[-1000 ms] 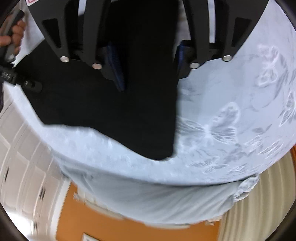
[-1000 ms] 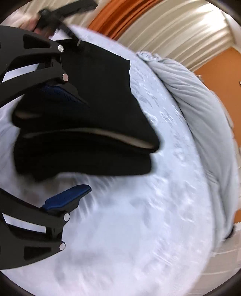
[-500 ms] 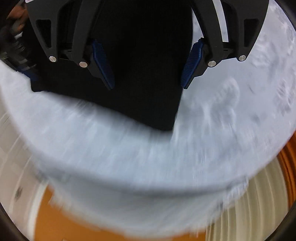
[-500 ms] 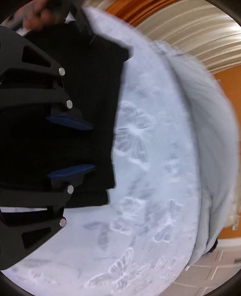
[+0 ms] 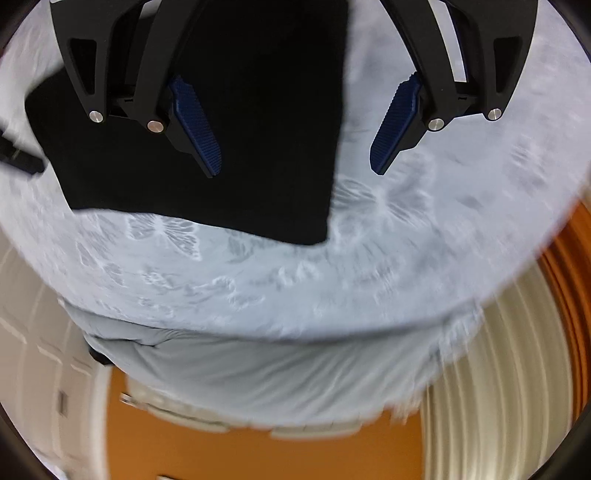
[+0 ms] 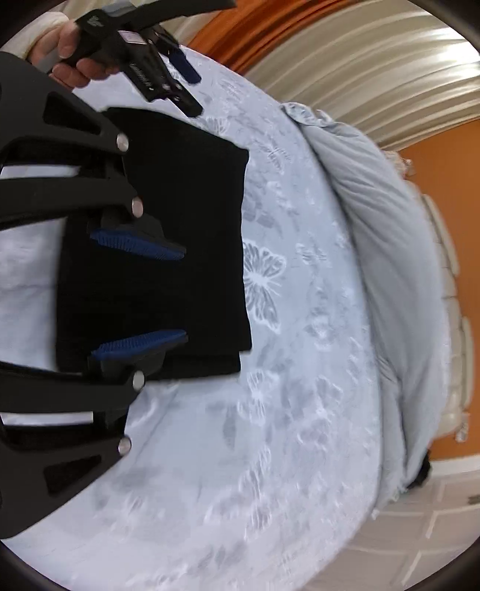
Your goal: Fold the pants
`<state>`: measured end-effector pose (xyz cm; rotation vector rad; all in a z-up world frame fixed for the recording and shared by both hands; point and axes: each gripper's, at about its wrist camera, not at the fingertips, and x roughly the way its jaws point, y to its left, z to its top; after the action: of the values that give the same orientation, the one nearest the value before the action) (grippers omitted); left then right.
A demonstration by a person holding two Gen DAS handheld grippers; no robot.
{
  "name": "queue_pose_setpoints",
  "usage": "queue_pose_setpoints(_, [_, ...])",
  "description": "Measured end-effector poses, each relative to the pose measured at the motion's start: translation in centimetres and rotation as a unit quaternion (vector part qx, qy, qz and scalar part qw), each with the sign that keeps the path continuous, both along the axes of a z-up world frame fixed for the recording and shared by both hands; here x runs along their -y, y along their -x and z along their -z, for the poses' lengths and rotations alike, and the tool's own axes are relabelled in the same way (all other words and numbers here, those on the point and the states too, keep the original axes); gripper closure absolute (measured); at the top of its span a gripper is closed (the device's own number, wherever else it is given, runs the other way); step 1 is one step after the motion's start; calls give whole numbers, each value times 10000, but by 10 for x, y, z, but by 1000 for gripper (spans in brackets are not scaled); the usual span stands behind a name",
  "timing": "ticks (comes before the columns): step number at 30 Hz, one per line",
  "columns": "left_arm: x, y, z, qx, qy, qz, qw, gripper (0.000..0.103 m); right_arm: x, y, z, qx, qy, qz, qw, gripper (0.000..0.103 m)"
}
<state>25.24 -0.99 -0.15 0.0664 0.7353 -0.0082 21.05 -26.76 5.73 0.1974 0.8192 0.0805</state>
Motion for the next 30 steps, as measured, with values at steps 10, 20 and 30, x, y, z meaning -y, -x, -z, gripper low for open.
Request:
queue_pose_setpoints(10, [-15, 134, -42, -200, 44, 170, 9996, 19, 19, 140, -9, 201, -34, 673, 9975, 23])
queue_pose_setpoints(20, [-20, 194, 13, -405, 197, -18, 9990, 19, -13, 177, 29, 22, 412, 572, 9975, 21])
queue_pose_setpoints(30, [-17, 197, 22, -178, -60, -90, 9998, 19, -30, 182, 21, 511, 959, 548, 9926, 13])
